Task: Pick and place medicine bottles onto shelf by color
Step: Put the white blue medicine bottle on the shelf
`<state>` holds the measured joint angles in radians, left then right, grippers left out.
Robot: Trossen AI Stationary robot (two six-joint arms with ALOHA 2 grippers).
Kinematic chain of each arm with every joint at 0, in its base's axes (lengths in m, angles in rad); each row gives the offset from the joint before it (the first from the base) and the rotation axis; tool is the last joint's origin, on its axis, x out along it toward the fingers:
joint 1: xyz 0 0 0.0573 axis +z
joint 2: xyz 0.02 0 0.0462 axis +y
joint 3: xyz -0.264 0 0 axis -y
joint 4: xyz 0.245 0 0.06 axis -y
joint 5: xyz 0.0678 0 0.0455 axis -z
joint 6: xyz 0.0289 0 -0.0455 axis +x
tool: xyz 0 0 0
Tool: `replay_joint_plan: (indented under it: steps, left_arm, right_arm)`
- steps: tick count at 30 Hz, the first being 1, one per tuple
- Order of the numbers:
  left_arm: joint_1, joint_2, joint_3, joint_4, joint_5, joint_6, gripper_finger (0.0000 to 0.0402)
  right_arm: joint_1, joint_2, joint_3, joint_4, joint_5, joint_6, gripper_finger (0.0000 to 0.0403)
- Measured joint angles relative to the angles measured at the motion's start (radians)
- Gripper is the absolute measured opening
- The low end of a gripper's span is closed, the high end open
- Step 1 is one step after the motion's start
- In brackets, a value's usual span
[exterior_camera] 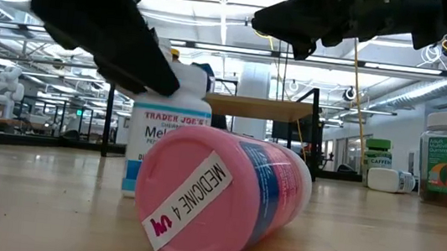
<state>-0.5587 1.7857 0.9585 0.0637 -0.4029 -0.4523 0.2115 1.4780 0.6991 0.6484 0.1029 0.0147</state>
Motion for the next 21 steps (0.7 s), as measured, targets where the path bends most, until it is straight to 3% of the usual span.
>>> replay_joint_plan:
  steps: [6,11,14,17,21]
  left_arm:
    - [0.014,0.000,0.000,-0.016,-0.007,0.005,0.0161]
    - [0.030,0.000,0.000,-0.021,-0.033,0.026,0.0163]
    - [0.044,-0.013,-0.001,-0.044,-0.078,0.052,0.0189]
    - [0.087,-0.085,-0.003,-0.073,-0.087,0.051,0.0194]
    - [0.194,-0.249,-0.001,-0.200,0.000,0.176,0.0162]
  right_arm:
    - [0.000,0.000,0.000,-0.004,0.000,0.000,0.0059]
    - [0.000,0.000,0.000,-0.004,0.000,0.000,0.0059]
    - [0.000,-0.002,0.000,-0.005,0.018,-0.036,0.0059]
    - [0.007,-0.041,0.000,-0.062,0.131,-0.127,0.0059]
    - [0.012,-0.117,0.000,-0.150,0.306,-0.169,0.0059]
